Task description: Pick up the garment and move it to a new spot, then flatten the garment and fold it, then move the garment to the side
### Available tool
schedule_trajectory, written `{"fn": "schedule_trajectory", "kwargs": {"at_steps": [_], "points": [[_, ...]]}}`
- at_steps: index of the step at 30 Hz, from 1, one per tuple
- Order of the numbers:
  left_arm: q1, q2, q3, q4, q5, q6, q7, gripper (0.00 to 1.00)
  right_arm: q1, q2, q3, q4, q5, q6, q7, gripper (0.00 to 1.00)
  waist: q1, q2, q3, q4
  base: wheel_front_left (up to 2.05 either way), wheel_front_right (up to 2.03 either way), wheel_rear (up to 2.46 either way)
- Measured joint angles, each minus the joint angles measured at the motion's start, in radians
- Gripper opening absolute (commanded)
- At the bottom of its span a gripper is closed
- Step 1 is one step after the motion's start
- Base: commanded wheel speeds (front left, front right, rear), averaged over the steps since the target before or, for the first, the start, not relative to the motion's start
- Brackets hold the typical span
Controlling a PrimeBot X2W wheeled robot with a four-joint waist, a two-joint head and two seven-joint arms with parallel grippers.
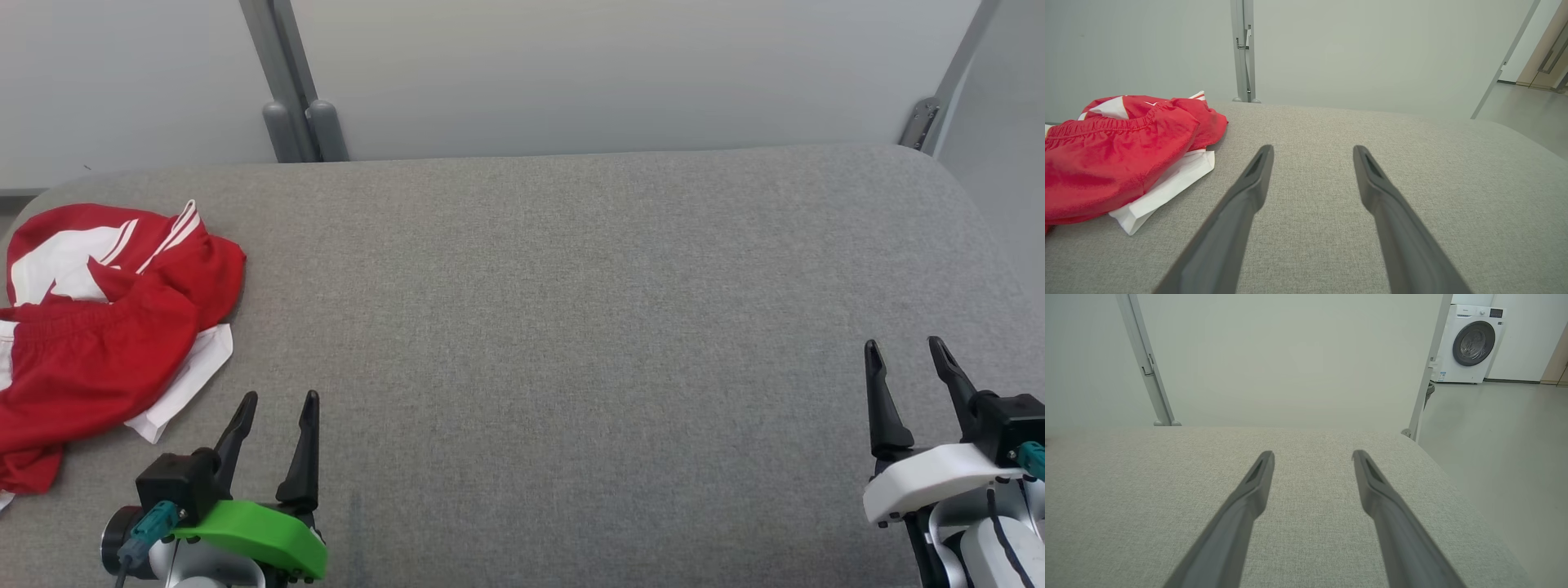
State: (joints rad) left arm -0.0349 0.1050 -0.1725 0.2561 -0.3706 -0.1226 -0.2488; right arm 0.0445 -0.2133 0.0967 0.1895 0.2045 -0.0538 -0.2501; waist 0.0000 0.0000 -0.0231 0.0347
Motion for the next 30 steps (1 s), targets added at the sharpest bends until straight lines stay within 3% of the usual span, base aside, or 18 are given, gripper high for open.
{"fn": "schedule_trajectory", "kwargs": {"at_steps": [14, 23, 30], "points": [[-0.003, -0.018, -0.008, 0.014, 0.007, -0.001, 0.0, 1.0, 0.005, 0.0, -0.018, -0.006, -0.001, 0.011, 0.0, 1.0, 0.0, 0.0, 0.002, 0.04, 0.0, 0.0, 0.0], [-0.007, -0.02, -0.012, 0.022, 0.014, -0.001, 0.0, 1.0, 0.005, 0.006, -0.014, -0.007, -0.005, 0.028, 0.0, 1.0, 0.0, 0.0, 0.0, 0.108, 0.0, 0.0, 0.0], [-0.007, -0.025, -0.005, 0.025, 0.017, -0.002, 0.0, 1.0, 0.005, 0.02, 0.004, -0.002, -0.021, 0.047, 0.0, 1.0, 0.0, 0.0, -0.008, 0.201, 0.0, 0.0, 0.0]]}}
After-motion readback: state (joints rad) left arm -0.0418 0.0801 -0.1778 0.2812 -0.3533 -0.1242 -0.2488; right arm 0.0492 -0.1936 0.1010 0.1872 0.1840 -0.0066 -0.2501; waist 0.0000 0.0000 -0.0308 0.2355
